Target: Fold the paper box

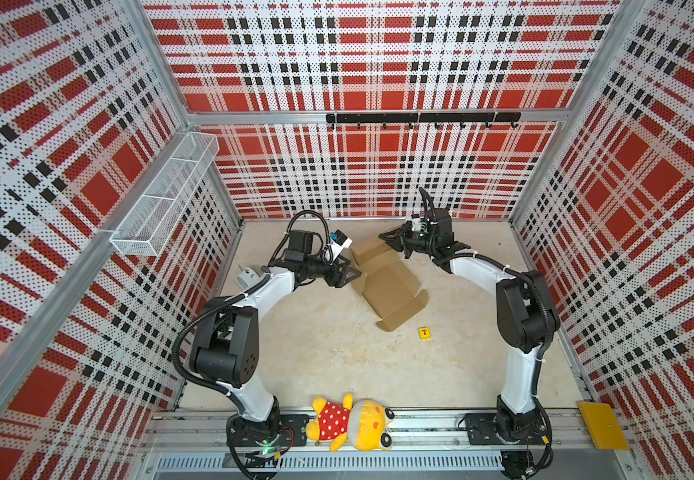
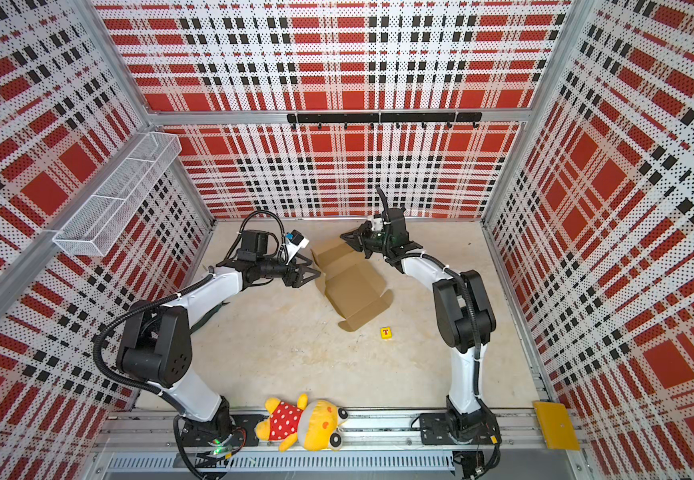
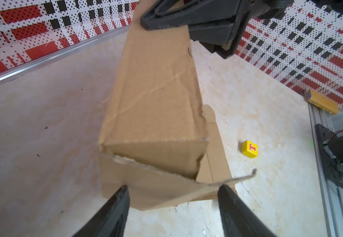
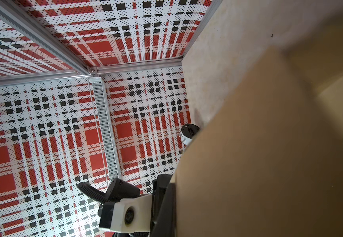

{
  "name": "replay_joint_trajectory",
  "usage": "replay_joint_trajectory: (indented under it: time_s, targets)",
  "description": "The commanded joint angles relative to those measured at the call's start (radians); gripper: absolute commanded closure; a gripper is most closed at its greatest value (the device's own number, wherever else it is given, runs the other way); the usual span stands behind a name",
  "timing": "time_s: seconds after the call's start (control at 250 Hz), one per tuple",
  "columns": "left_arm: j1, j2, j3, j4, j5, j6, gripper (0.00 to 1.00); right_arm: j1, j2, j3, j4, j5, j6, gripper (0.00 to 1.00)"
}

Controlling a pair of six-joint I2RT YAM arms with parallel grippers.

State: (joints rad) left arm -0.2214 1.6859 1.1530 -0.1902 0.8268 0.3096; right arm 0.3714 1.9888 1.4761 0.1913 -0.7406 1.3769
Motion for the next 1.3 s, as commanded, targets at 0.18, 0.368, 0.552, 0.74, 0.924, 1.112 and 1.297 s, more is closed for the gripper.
replay_joint_trajectory:
  time_s: [0.18, 0.368, 0.552, 0.74, 0.924, 1.112, 1.297]
  targets:
    - [-0.004, -0.047, 0.01, 0.012, 0.067, -0.063, 0.29, -0.008, -0.046, -0.04, 0.077, -0.019, 0.022, 1.0]
    - [-0.006, -0.078, -0.019, 0.002, 0.037, -0.079, 0.29, -0.025, -0.051, 0.009, 0.021, -0.024, 0.001, 0.99]
    - [0.008, -0.111, -0.073, 0.05, 0.024, -0.155, 0.29, -0.028, -0.061, -0.006, 0.07, -0.025, 0.064, 1.0]
    - [0.016, -0.12, -0.106, 0.072, 0.0, -0.186, 0.29, -0.031, -0.068, -0.028, 0.049, -0.011, 0.065, 1.0]
    - [0.002, -0.102, -0.108, 0.15, -0.013, -0.374, 0.34, -0.031, -0.049, -0.041, 0.051, -0.004, 0.06, 1.0]
    - [-0.036, -0.11, -0.023, -0.041, -0.11, -0.446, 0.44, -0.032, -0.048, -0.037, 0.024, 0.007, 0.036, 1.0]
    - [-0.07, -0.183, -0.008, -0.287, -0.351, -0.495, 0.37, -0.032, -0.061, -0.08, 0.03, 0.081, 0.042, 1.0]
